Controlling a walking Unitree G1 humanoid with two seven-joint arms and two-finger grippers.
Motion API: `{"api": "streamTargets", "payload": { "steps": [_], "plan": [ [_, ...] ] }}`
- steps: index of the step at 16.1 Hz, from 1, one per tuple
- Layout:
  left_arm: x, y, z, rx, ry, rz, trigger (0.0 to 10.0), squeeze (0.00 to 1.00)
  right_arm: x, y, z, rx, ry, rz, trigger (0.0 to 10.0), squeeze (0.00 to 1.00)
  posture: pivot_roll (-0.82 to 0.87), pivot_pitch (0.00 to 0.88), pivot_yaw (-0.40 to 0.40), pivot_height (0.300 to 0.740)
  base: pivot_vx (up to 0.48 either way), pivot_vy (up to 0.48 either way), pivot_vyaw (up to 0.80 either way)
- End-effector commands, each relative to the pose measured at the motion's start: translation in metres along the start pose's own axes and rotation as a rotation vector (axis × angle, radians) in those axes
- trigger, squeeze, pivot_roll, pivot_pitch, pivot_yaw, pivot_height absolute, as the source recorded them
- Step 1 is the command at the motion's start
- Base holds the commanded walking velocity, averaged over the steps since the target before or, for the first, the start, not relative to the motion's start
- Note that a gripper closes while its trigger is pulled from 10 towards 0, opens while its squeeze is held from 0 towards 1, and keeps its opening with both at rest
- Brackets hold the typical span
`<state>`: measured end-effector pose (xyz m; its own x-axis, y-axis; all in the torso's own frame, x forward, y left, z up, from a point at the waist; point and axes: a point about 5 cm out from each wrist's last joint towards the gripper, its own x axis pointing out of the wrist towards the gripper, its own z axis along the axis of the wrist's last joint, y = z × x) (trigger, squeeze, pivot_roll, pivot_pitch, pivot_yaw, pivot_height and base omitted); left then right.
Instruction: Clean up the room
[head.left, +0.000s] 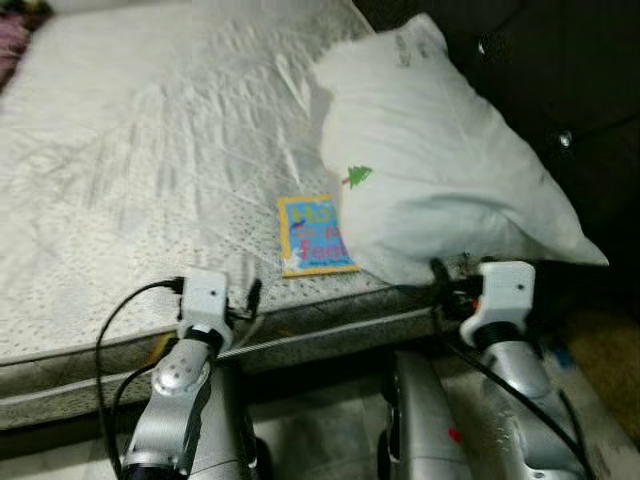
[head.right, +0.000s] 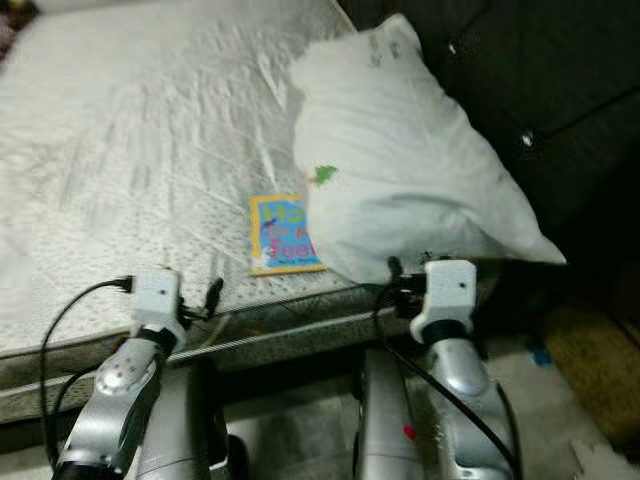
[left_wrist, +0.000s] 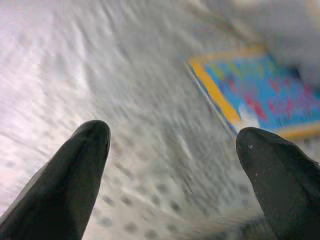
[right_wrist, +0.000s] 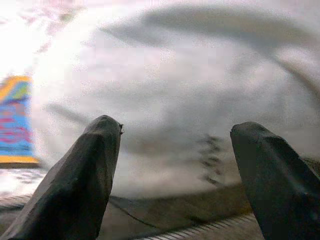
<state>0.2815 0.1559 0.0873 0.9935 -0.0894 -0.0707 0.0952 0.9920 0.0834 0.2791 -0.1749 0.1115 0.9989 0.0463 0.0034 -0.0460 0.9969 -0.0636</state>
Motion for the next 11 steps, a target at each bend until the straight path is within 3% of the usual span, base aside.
{"api": "streamTargets", "payload": {
  "steps": [1, 3, 4, 8, 11],
  "plan": [
    [-0.007, 0.009, 0.008, 0.032, -0.059, 0.058, 10.0, 0.00, 0.003, 0.007, -0.002, 0.017, -0.004, 0.018, 10.0, 0.00, 0.01, 0.045, 0.055, 0.530, 0.000, 0.000, 0.00],
    [-0.021, 0.024, 0.024, 0.019, -0.158, 0.165, 10.0, 0.00, 0.013, 0.014, 0.004, 0.045, -0.041, 0.030, 10.0, 0.00, 0.01, 0.003, 0.058, 0.530, 0.000, 0.000, 0.00],
    [-0.023, 0.028, 0.027, 0.052, -0.190, 0.212, 10.0, 0.00, 0.018, 0.016, 0.008, 0.054, -0.063, 0.038, 10.0, 0.00, 0.01, 0.000, 0.056, 0.530, 0.000, 0.000, 0.00],
    [-0.013, 0.023, 0.030, 0.070, -0.216, 0.196, 10.0, 0.00, 0.038, 0.023, 0.021, 0.093, -0.118, 0.070, 10.0, 0.00, 0.01, 0.000, 0.052, 0.554, 0.000, 0.000, 0.00],
    [-0.005, 0.029, 0.039, 0.054, -0.245, 0.226, 10.0, 0.00, 0.050, 0.031, 0.030, 0.103, -0.151, 0.099, 10.0, 0.00, 0.02, 0.000, 0.038, 0.578, 0.000, 0.000, 0.00]
  ]
}}
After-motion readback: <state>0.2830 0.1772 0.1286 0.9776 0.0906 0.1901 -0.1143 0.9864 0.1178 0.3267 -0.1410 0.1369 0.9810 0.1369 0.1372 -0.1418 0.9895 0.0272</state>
